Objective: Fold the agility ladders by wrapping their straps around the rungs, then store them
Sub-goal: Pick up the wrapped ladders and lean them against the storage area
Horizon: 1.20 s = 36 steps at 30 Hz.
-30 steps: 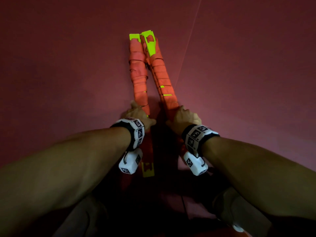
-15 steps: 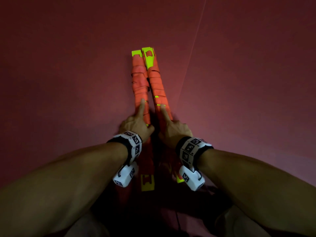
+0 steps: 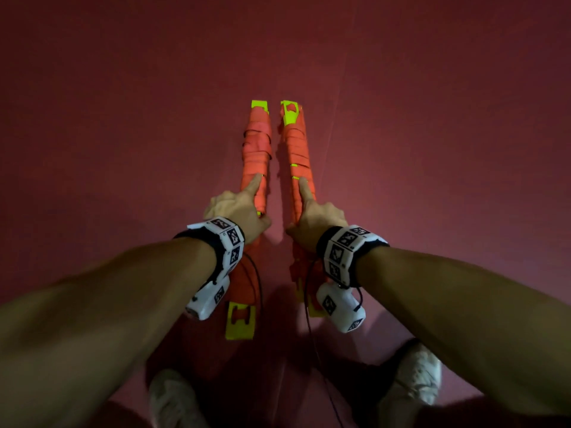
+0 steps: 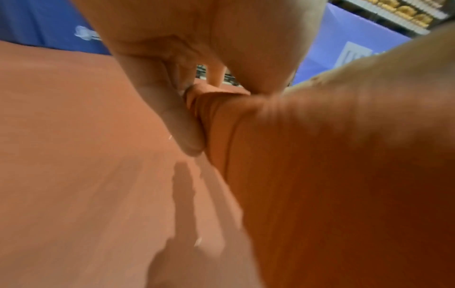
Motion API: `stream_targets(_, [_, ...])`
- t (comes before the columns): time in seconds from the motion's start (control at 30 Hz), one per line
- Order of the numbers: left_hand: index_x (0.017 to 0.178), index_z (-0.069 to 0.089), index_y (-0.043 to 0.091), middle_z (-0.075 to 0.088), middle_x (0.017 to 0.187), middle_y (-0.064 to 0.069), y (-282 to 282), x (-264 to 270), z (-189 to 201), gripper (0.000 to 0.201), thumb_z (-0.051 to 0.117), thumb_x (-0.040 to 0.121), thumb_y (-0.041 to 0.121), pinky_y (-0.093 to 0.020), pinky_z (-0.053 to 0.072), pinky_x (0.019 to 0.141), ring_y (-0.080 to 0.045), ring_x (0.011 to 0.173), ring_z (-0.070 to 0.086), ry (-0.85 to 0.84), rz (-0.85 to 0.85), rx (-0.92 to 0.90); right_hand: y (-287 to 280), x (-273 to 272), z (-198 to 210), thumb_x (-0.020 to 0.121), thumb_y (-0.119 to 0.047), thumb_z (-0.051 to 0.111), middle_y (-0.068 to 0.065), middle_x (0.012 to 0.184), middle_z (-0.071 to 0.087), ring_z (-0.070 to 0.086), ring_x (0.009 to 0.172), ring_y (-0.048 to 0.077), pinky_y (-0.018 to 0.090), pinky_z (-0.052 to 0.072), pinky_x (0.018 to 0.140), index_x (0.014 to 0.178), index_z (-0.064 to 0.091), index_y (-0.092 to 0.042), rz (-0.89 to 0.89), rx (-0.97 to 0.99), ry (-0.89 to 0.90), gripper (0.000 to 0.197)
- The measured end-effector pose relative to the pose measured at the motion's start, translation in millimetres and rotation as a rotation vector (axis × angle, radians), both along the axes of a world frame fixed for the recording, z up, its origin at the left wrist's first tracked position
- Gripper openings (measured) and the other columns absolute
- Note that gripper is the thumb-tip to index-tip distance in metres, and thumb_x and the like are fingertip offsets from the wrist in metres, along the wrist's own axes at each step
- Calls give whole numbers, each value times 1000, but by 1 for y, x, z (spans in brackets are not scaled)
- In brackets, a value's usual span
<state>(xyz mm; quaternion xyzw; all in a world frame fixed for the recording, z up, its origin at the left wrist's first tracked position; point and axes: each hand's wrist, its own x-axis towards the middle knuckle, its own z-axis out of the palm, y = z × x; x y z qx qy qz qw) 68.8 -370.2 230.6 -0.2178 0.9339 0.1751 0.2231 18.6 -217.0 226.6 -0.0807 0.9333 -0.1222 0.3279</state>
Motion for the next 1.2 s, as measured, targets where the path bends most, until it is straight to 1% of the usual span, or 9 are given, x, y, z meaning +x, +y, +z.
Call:
stream_targets(0.1, [158,10,47,51,136,-26,2,-20,100,86,61,89,56,-45,43,103,-47,127,48,-14,-39,10,1,-19,107,89,-48,62,17,110,59,60,107,41,38,47,78,156,-10,-41,-23,-15,-7,98])
stream_targets(0.27, [159,13,41,51,139,-25,-3,-65,290,82,54,91,58,-44,44,103,-45,127,49,15,-145,-8,-6,-57,299,88,-50,63,18,115,62,62,105,41,36,45,68,157,-9,-37,-13,18,101,100])
stream_targets(0.5, [158,18,41,51,137,-28,-33,-126,549,78,54,90,57,-45,44,104,-46,127,49,179,-231,-54,-26,-97,550,89,-49,63,22,122,60,61,107,44,40,49,79,156,-11,-40,-79,0,246,100])
stream_targets(0.67, [157,18,43,52,138,-27,-58,-170,688,79,54,89,59,-44,43,104,-46,127,50,324,-315,-106,-43,-118,661,91,-50,59,25,120,62,61,107,44,43,50,87,155,-14,-38,-157,-109,364,98])
stream_targets(0.77, [158,16,45,52,139,-26,-61,-199,730,80,55,89,58,-44,45,102,-46,128,50,372,-335,-115,-54,-138,693,92,-50,57,24,117,63,60,107,43,42,50,87,156,-10,-39,-207,-183,414,93])
stream_targets(0.87, [158,18,44,53,139,-26,-59,-243,750,80,56,89,59,-45,45,104,-46,129,50,399,-346,-109,-62,-181,713,92,-49,56,25,122,61,59,109,42,39,49,85,157,-7,-37,-238,-239,413,91])
stream_targets(0.93, [158,19,44,52,140,-27,-54,-277,754,80,57,89,59,-45,44,105,-46,129,49,407,-344,-116,-63,-218,719,91,-48,55,26,126,58,59,109,43,38,49,83,157,-6,-35,-243,-255,409,91])
stream_targets(1.07, [156,24,44,53,139,-26,-44,-359,759,80,59,86,58,-45,44,105,-46,130,49,420,-312,-128,-54,-305,728,90,-49,56,25,127,58,56,115,43,41,51,93,158,-4,-31,-206,-262,410,93])
stream_targets(1.2, [153,32,42,57,134,-27,-34,-450,784,75,60,85,57,-44,46,103,-45,126,52,453,-298,-142,-40,-398,757,89,-52,57,24,130,57,55,118,43,46,50,97,158,-2,-30,-182,-256,448,93])
